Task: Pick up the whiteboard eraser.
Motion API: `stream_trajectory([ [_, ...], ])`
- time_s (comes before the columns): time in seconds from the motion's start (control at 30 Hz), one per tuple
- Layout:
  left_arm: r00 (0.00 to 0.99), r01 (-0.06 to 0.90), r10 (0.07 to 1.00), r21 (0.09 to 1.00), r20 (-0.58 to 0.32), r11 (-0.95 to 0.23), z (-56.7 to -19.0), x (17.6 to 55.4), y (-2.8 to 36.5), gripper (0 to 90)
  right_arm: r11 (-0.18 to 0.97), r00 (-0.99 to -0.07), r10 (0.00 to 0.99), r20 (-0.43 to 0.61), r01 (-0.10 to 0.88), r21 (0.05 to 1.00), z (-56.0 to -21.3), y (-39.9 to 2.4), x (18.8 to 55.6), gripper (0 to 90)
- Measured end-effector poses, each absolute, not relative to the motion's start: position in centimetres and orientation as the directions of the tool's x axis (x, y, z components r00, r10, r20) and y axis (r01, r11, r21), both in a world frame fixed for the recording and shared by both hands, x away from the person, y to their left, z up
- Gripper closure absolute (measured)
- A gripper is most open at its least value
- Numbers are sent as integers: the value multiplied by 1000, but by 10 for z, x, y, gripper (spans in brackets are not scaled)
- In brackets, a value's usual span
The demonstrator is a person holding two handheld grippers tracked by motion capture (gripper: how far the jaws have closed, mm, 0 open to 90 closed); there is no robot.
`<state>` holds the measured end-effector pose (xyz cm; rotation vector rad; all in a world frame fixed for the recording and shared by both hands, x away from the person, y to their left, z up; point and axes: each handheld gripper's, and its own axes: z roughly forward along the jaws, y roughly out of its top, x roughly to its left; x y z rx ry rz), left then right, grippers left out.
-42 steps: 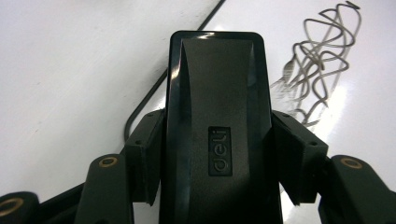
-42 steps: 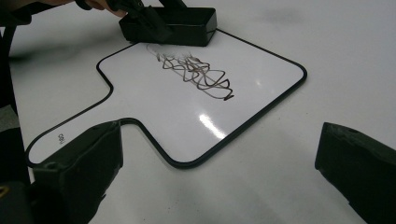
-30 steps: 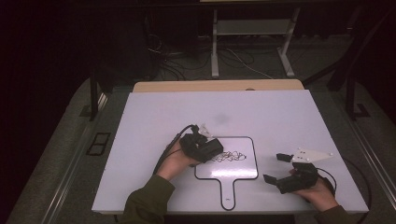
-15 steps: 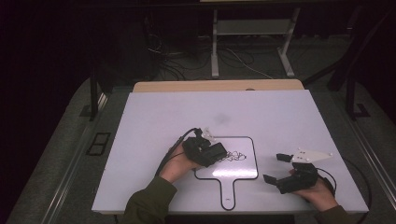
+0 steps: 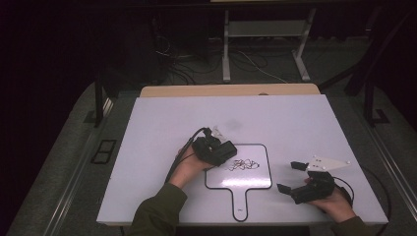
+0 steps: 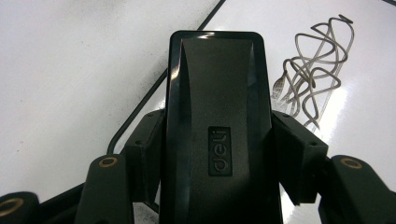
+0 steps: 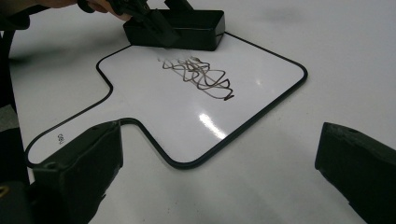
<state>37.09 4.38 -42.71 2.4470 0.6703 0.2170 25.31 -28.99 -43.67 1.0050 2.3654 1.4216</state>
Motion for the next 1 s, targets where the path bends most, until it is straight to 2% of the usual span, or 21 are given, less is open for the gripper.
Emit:
stream_trajectory([
  [0.13, 862, 417, 507, 577, -5, -703, -427, 370, 43, 393, 307, -749, 643, 162, 446, 841, -437, -290, 253, 0],
  [0.8, 928, 324, 372, 556, -28, -765, -425, 335, 16, 393, 307, -749, 643, 161, 445, 842, -436, -290, 252, 0],
  [1.0, 923, 325, 384, 554, -10, -767, -425, 341, 16, 393, 305, -748, 644, 163, 446, 841, -436, -290, 252, 0],
])
